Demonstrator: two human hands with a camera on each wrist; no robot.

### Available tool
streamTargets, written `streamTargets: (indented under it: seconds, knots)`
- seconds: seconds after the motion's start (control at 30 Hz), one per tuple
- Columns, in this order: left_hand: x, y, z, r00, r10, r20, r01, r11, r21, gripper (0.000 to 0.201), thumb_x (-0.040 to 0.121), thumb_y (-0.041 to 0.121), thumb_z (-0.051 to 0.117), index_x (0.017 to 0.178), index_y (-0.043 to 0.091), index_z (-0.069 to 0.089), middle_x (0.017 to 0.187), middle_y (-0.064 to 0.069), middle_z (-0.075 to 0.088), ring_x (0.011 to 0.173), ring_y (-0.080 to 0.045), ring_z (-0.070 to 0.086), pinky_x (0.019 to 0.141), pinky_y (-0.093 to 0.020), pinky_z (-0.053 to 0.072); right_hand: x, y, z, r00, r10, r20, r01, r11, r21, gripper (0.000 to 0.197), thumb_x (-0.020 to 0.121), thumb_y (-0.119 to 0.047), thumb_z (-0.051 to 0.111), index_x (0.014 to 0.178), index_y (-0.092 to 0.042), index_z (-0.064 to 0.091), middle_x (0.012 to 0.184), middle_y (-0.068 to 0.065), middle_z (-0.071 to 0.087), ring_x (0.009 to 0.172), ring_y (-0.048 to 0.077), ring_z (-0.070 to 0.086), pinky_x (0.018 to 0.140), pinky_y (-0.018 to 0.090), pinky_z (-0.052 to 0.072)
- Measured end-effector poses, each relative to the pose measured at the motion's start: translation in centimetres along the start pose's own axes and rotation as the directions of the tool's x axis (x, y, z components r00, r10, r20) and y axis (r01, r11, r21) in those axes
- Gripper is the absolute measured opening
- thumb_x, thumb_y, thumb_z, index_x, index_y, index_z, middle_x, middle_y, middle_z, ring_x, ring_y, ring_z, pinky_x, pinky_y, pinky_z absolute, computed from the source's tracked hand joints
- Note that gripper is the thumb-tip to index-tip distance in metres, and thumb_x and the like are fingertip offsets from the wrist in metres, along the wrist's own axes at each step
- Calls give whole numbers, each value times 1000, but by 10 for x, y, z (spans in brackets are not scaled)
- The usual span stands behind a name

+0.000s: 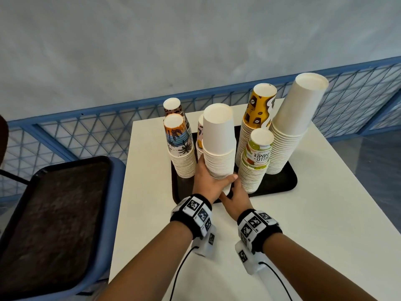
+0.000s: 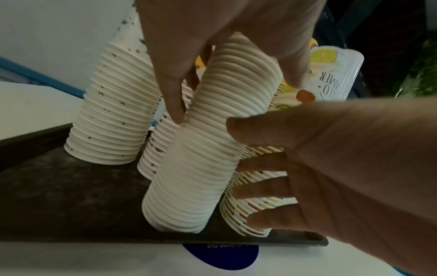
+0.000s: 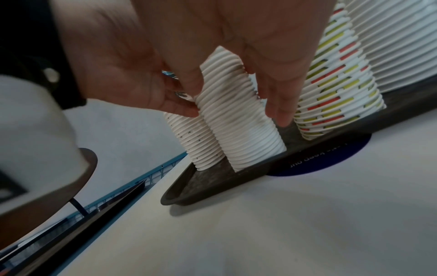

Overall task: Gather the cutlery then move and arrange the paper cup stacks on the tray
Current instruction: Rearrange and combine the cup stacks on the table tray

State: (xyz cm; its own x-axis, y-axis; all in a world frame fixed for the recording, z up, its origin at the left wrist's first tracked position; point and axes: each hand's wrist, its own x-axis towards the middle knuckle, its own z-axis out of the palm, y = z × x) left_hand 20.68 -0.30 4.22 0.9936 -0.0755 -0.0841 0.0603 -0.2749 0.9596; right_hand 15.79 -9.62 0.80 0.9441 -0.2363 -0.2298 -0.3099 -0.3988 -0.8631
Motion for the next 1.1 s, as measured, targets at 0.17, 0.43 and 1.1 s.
streamTargets:
  seconds: [0.17,0.43,1.1]
  knots:
    - [2,8,11,997,-31,-76,35,998,45,87,60,26,85,132,22,36,128,1,57,118,-17,53,94,-21,39,-1,4,-11,999,27,-19,-28,998,-50,57,84,-19,61,134,-8,36,119,12,58,106,25,56,88,28,44]
    - [6,9,23,998,33,-50,-30,998,52,86,60,23,85,131,15,37,130,-1,54,120,-17,50,96,-20,36,-3,14,-47,894,-42,-447,-7,994,-106,71,65,-15,80,119,9,40,118,25,44,112,39,42,98,46,38]
    - [7,19,50,997,69,35,-70,996,56,94,61,26,85,138,20,30,137,0,50,126,-17,46,103,-24,35,40,31,-100,938,-60,-341,62,998,-5,92,66,-12,79,141,-13,26,137,12,45,126,26,45,106,46,40]
